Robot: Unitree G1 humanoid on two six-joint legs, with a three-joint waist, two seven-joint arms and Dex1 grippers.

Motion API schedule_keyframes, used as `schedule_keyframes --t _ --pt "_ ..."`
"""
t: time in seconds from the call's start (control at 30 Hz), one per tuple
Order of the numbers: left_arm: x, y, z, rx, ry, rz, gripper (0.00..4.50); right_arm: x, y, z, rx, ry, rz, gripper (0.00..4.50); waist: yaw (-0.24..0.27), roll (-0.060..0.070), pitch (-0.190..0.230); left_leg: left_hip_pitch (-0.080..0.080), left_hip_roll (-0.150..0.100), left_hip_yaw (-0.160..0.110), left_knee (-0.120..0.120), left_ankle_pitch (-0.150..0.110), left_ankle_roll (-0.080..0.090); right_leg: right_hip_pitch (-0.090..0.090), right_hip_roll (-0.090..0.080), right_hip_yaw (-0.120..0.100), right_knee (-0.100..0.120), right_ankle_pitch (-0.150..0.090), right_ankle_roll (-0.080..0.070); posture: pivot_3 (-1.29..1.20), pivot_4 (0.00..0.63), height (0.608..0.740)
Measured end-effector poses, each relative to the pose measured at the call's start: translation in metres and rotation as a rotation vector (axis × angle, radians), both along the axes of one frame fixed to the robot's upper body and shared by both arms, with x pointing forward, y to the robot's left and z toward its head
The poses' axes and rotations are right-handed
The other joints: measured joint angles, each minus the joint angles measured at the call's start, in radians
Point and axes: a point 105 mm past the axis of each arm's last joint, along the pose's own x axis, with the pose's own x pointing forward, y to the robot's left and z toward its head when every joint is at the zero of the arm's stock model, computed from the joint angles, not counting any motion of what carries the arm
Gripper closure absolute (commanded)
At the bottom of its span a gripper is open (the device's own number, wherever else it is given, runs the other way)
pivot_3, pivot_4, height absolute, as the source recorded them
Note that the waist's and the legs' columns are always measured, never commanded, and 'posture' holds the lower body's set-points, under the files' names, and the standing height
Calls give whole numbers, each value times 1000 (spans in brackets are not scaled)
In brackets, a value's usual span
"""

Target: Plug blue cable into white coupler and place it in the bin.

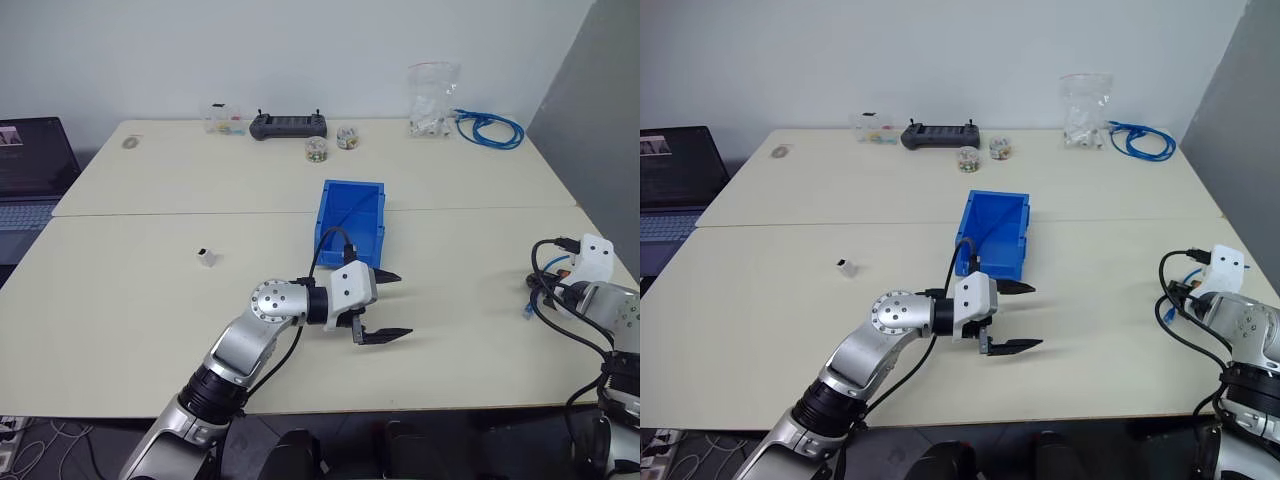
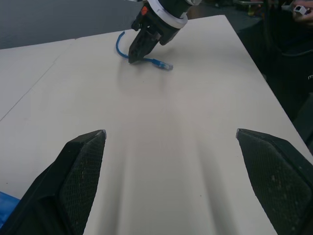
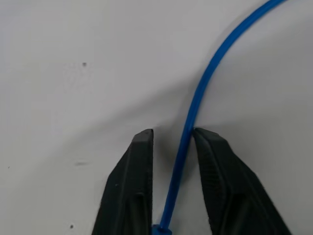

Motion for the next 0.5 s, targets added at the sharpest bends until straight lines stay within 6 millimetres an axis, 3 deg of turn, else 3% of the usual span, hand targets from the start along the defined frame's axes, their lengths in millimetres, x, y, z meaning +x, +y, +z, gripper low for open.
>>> schedule_keyframes --t 0.07,0.2,0.37,0.5 --pt "0 1 -1 2 3 4 0 1 3 0 30 -2 -20 4466 -2 0 0 0 0 0 0 0 0 0 0 0 0 0 0 0 150 740" --pt "0 12 -9 31 19 26 0 4 17 2 88 -15 -25 4466 -4 1 0 0 1 0 0 0 0 -1 0 1 1 0 0 0 150 740" --pt "-1 42 -28 96 67 99 0 -2 54 13 189 -54 2 4466 -3 2 -1 0 1 -2 0 0 0 -2 0 0 3 0 0 0 150 740" --pt "-2 57 -31 118 77 141 0 -9 90 10 290 -71 -4 4466 -1 2 -1 0 0 -3 0 0 0 -2 0 -1 3 0 0 0 150 740"
